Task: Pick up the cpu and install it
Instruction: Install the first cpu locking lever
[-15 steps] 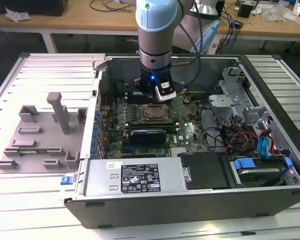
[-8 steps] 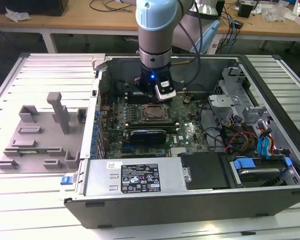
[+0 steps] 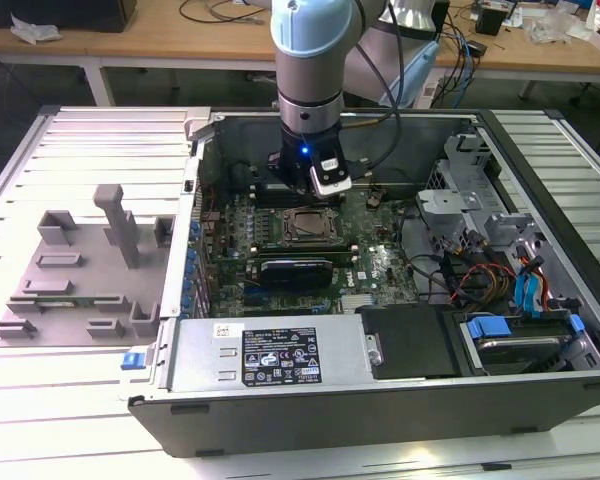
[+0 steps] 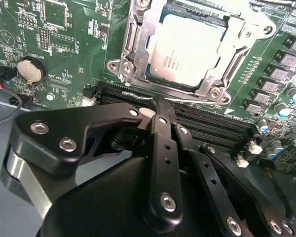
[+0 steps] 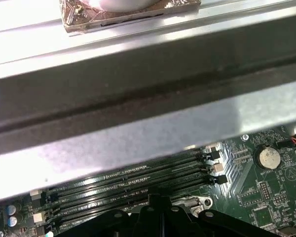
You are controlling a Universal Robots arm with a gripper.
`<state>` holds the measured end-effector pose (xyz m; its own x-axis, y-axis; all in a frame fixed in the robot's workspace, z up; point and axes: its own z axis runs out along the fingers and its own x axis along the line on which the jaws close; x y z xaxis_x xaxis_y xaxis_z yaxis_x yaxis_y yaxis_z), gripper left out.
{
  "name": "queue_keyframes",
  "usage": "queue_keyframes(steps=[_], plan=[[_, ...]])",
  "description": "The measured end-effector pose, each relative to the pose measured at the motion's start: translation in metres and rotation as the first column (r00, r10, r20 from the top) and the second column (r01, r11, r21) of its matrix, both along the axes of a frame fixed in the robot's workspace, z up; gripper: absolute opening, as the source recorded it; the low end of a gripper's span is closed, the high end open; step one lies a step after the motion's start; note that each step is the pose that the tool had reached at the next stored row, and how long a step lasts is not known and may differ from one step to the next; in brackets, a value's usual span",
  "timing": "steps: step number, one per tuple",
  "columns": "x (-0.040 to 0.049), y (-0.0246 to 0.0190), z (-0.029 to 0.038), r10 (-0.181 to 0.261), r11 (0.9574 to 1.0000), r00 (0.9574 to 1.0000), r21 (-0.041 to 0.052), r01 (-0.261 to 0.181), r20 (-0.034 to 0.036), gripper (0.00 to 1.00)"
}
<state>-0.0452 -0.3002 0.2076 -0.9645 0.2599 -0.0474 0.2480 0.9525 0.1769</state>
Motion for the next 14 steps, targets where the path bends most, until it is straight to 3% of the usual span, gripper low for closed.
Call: queue_keyframes(steps=[3,14], plan=[[0.0001,0.0001,-0.0013,0.000,1.0000,0.9999,-0.0073,0.000,0.0170,0.11],[0.0001,0.0002,-0.0013,0.000,1.0000,0.9998,-0.0075,0.000,0.0182,0.11]])
